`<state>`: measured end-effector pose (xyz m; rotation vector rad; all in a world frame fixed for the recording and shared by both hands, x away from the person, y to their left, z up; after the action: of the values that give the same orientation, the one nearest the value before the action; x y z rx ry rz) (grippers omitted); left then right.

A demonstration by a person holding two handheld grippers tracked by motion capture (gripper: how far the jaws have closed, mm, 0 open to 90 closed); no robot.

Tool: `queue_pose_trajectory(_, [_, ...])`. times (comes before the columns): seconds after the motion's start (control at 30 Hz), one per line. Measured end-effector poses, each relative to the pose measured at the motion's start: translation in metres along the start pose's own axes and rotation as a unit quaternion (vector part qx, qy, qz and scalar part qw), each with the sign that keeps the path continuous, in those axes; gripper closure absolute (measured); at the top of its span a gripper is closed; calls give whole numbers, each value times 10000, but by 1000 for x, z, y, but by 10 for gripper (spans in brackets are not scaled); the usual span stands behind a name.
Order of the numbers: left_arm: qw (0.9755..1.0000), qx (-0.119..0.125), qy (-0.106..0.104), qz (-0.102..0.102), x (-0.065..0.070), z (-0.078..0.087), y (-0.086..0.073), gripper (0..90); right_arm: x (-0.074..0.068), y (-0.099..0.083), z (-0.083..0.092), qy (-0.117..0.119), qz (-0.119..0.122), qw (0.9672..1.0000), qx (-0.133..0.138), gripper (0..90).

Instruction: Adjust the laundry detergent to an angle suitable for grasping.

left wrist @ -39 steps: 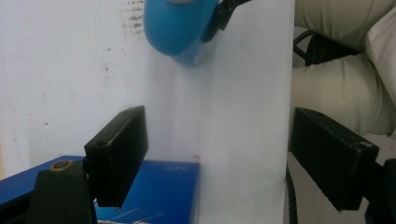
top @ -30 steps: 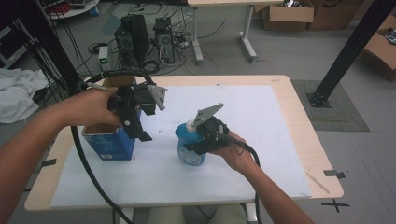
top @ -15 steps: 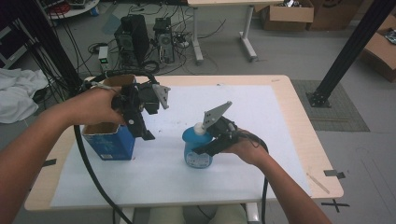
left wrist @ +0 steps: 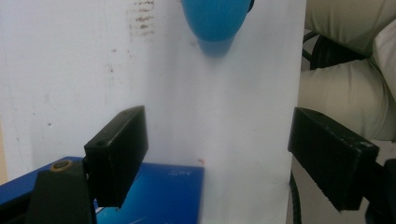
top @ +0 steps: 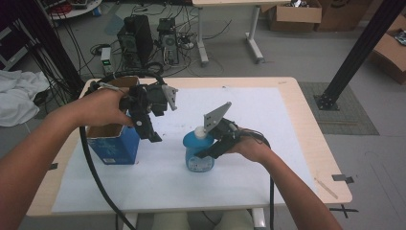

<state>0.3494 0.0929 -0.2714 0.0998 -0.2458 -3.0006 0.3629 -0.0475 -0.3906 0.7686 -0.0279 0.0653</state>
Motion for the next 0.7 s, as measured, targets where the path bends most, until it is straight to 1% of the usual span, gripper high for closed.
queue_pose_trajectory(0.07, [10000,2,22,-10,-1,0,0,207,1,0,-1,7,14,10000,7,435])
queue_pose_trajectory(0.17, [10000,-20,-9,13,-2,-2,0,207,4,-1,-5,21,70,10000,-33,436])
queue_pose_trajectory(0.3, [10000,-22,-1,4,-3,-2,1,207,7,-2,-8,44,53,10000,-42,436])
queue_pose_trajectory(0.33, [10000,-20,0,19,-3,-2,1,207,8,-2,-10,47,100,9999,-51,436])
queue_pose_trajectory(0.43, [10000,-35,-5,24,-4,-2,1,207,9,-3,-13,76,89,9999,-81,435])
queue_pose_trajectory(0.67, [10000,-31,25,11,-5,-3,1,207,11,-5,-12,81,58,9999,-57,435])
queue_pose_trajectory(0.7, [10000,-37,13,39,-4,-3,1,207,11,-5,-12,82,58,9999,-49,434])
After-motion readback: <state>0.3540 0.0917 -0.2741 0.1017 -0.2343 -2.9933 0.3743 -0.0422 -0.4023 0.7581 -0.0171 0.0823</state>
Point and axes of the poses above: each handheld gripper's, and its own axes: z roughly backward along the jaws, y roughly out of its top, x roughly to its right, the point moved 8 cm from there along -z, roughly forward along the jaws, and after that the axes turned 4 degrees about z, right-handed, at the moved point
